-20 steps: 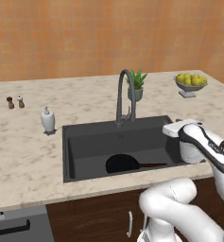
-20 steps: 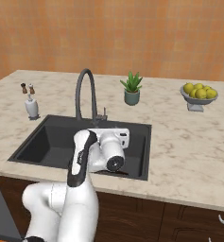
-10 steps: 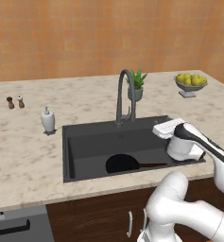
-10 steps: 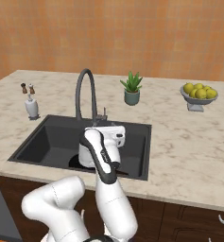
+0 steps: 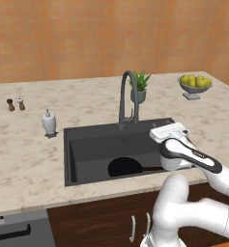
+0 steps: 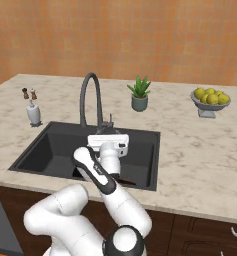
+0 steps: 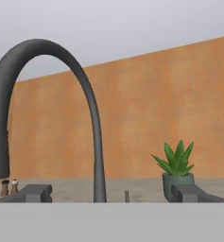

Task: Pick the pan and sponge and place them into the sink. Then turn on the water.

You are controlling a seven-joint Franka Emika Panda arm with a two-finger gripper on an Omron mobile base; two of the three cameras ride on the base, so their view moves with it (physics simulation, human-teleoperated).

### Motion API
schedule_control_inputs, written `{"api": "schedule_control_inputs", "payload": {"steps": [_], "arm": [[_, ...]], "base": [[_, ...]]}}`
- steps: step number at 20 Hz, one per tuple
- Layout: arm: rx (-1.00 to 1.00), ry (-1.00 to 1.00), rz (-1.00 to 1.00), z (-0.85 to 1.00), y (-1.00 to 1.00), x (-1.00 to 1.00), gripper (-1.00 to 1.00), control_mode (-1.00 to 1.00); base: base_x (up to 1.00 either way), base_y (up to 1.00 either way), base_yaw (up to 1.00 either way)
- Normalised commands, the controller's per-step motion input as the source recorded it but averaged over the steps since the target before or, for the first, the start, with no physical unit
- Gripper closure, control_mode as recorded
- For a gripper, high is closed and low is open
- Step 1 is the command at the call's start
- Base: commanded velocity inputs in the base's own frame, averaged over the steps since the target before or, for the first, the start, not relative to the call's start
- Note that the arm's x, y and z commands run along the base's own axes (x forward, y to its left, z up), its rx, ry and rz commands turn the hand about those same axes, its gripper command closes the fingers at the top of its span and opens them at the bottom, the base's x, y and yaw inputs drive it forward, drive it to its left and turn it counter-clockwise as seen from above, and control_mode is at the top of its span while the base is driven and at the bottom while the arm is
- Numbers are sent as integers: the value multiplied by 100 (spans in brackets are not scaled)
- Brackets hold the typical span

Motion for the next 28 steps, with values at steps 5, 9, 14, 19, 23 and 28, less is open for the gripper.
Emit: {"api": "schedule_control_inputs", "payload": {"steps": [5, 9, 14, 19, 23, 28], "arm": [[0, 2, 0, -4, 1, 24, -100, -100], [0, 1, 0, -8, 10, 26, -100, -100], [0, 2, 0, 0, 15, 21, -100, -100], [-1, 2, 0, 0, 19, 13, -100, -100], [-2, 2, -2, -10, 33, 18, -100, -100], [-1, 0, -5, 0, 26, 21, -100, -100]], "base": [[0, 0, 0], [0, 0, 0], [0, 0, 0], [0, 0, 0], [0, 0, 0], [0, 0, 0]]}}
